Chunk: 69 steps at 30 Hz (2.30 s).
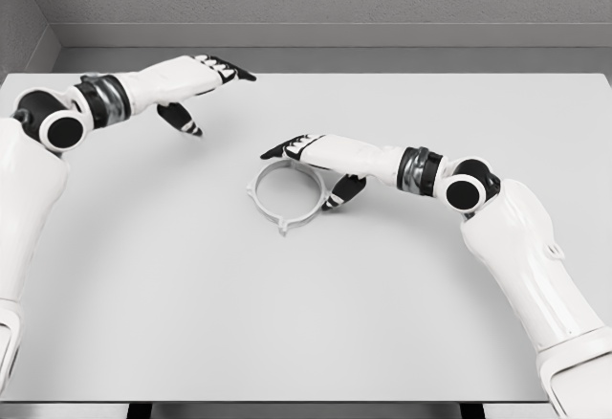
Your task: Assemble PVC drainage pipe clamps
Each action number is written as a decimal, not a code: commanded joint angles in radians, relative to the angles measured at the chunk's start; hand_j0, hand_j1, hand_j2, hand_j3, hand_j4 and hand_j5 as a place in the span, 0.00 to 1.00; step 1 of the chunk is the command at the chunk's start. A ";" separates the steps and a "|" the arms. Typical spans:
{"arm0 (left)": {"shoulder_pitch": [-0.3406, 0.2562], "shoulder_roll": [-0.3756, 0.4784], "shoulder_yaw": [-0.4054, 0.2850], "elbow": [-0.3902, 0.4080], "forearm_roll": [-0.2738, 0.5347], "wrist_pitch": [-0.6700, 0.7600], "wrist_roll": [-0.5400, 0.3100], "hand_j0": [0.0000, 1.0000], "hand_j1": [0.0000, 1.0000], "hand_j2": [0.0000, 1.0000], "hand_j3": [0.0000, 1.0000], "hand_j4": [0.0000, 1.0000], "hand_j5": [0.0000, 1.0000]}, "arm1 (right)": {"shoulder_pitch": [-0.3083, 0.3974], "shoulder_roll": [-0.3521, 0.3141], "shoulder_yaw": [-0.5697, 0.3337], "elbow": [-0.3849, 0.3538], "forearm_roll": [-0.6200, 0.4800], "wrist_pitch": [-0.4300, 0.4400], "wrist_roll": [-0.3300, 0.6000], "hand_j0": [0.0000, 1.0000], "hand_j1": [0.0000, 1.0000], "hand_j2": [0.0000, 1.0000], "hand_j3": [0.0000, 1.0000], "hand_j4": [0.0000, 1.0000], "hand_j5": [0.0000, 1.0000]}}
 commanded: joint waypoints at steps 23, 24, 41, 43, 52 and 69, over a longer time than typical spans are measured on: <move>0.037 0.043 -0.014 -0.079 0.135 0.003 0.001 1.00 1.00 1.00 1.00 1.00 1.00 | -0.002 -0.062 -0.101 -0.006 -0.014 0.003 -0.001 1.00 1.00 1.00 1.00 1.00 1.00; 0.038 0.080 -0.006 -0.102 0.182 0.003 0.001 1.00 1.00 1.00 1.00 1.00 1.00 | -0.002 -0.063 -0.108 -0.006 -0.014 0.003 -0.001 1.00 1.00 1.00 1.00 1.00 1.00; 0.196 0.372 -0.009 -0.194 0.343 0.003 0.001 1.00 1.00 1.00 1.00 1.00 1.00 | 0.009 -0.025 -0.041 -0.007 -0.006 0.003 -0.001 1.00 1.00 1.00 1.00 1.00 1.00; 0.206 0.372 -0.009 -0.194 0.343 0.003 0.001 1.00 1.00 1.00 1.00 1.00 1.00 | 0.009 -0.019 -0.038 -0.007 -0.006 0.003 -0.001 1.00 1.00 1.00 1.00 1.00 1.00; 0.239 0.373 -0.009 -0.234 0.343 0.003 0.001 1.00 1.00 1.00 1.00 1.00 1.00 | 0.008 -0.003 -0.024 -0.006 -0.004 0.003 -0.001 1.00 1.00 1.00 1.00 1.00 1.00; 0.261 0.379 0.006 -0.256 0.343 0.003 0.001 1.00 1.00 1.00 1.00 1.00 1.00 | 0.003 0.017 -0.013 -0.004 -0.003 0.003 -0.001 1.00 1.00 1.00 1.00 1.00 1.00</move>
